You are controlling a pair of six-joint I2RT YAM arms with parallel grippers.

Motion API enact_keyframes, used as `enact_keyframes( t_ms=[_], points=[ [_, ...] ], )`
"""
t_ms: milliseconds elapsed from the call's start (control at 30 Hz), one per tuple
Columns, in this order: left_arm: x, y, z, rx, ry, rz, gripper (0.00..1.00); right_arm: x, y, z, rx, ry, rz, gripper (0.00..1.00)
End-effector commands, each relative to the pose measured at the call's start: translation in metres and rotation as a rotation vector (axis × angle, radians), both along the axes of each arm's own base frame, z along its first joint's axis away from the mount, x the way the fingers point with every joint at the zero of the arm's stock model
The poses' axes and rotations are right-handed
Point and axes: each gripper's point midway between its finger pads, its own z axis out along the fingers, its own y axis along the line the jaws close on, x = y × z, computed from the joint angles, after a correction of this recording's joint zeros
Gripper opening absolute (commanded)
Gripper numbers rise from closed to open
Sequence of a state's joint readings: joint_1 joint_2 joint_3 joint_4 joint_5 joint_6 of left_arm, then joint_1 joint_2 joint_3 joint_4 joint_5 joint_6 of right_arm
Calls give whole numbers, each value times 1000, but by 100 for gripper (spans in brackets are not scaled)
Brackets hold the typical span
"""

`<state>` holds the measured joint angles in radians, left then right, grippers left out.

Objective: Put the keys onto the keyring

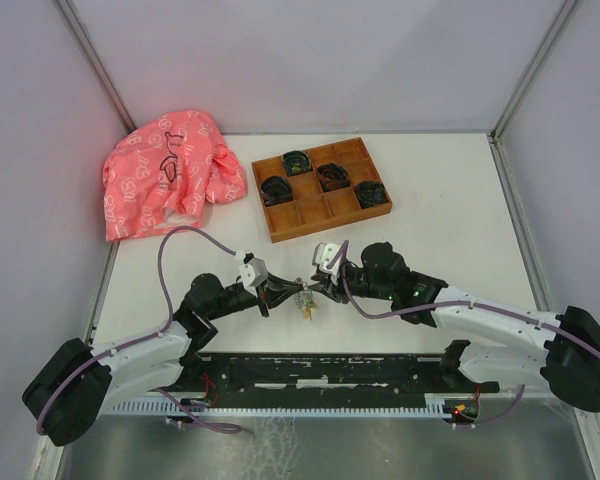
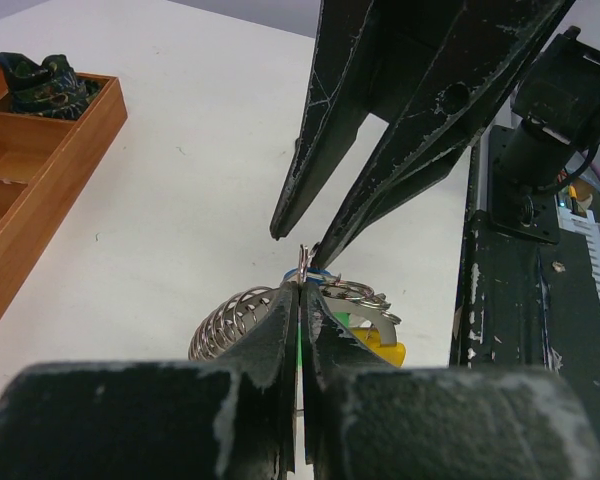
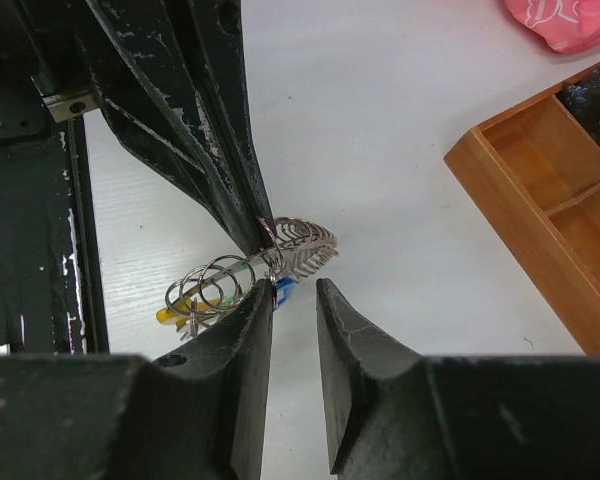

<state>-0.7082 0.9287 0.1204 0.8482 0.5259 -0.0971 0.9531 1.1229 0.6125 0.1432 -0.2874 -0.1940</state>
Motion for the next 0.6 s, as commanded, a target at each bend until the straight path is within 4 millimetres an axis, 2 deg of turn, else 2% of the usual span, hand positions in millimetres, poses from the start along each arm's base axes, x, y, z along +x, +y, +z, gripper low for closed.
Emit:
enact_keyframes(
  t_ms=[0, 267, 467, 567],
  points=[
    [1, -2, 25, -64, -98, -7, 3, 3, 11, 21, 81, -1, 9, 31],
    [1, -2, 27, -69, -102, -10, 3, -2, 14, 18, 74, 10, 49, 20],
    [3, -2, 27, -70, -92, 0, 3, -4, 11, 14, 26, -2, 76, 1],
    [6, -2, 26, -64, -78, 14, 6, -4, 7, 13, -11, -29, 88, 1]
  ],
)
